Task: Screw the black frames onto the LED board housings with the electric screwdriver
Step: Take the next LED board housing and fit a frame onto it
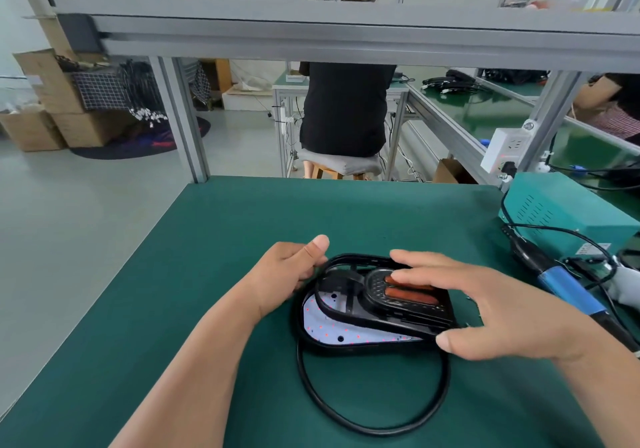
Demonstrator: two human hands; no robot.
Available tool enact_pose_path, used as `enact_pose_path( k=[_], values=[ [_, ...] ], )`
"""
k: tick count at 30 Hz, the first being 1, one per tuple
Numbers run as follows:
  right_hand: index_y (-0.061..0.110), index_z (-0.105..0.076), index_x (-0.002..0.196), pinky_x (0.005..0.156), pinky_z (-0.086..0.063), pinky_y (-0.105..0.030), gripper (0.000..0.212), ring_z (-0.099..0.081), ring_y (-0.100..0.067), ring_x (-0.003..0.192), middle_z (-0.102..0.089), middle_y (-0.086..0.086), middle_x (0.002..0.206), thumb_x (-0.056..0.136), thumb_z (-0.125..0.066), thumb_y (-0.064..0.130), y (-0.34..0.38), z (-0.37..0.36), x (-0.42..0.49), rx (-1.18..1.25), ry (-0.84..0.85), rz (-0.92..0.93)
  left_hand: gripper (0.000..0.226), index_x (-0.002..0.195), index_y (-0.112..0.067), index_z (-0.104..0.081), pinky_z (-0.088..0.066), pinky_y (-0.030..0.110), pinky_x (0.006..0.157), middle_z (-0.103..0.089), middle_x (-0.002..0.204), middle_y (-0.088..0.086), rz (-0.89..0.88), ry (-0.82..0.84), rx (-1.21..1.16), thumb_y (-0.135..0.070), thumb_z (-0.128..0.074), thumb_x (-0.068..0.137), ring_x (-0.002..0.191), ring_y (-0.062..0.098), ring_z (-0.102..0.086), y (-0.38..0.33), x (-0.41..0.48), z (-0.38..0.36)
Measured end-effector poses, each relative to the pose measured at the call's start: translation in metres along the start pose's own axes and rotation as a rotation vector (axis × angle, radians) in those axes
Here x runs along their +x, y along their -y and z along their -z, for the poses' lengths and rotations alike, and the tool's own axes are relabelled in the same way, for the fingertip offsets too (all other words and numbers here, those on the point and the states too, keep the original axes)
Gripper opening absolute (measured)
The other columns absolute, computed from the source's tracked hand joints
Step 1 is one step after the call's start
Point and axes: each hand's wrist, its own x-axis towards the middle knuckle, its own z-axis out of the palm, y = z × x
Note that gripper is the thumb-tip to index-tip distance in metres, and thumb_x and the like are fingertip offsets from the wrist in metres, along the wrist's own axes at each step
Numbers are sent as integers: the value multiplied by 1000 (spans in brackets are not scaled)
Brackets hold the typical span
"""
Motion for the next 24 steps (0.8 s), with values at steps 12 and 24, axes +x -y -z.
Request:
enact_pose_path(
  k=[12, 24],
  values=[
    [38, -57, 149, 132, -8, -40, 70, -15, 6, 158, -40, 35, 160, 85, -67, 11, -2, -6, 11, -36, 57, 92, 35, 86, -27, -82, -49, 26, 76, -71, 78, 0, -97, 57, 163, -58, -75, 72, 73, 7, -58, 3, -1, 2],
    [37, -67, 138, 126, -18, -21, 45, -29, 3, 154, -51, 34, 152, 95, -75, 27, -4, -22, 15, -47, -50, 152, 32, 89, -27, -83, -44, 22, 68, -63, 68, 0, -106, 79, 144, -54, -77, 72, 67, 10, -52, 0, -4, 3]
  ],
)
